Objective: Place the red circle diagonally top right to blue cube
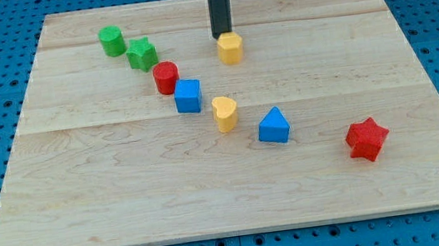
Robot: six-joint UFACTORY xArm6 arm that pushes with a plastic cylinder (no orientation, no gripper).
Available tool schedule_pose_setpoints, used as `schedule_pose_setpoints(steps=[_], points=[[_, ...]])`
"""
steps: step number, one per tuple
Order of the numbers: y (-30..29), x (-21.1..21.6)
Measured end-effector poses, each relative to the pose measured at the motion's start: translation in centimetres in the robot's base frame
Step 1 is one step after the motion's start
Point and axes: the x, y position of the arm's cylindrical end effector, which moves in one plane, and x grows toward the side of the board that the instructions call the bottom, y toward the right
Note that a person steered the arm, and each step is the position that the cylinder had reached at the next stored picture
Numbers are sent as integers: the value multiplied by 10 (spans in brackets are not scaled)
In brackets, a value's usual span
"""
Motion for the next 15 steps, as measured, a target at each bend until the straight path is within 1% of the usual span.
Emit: schedule_pose_setpoints(steps=[1,2,3,4,5,6,7,8,10,11,12,13,14,15], points=[[5,12],[9,7],[37,5],[21,47],[4,79],[-12,79],[13,87],[17,68],[-109,74],[-152,77],[-146,99],[-139,81],[-109,95],[-94,120]])
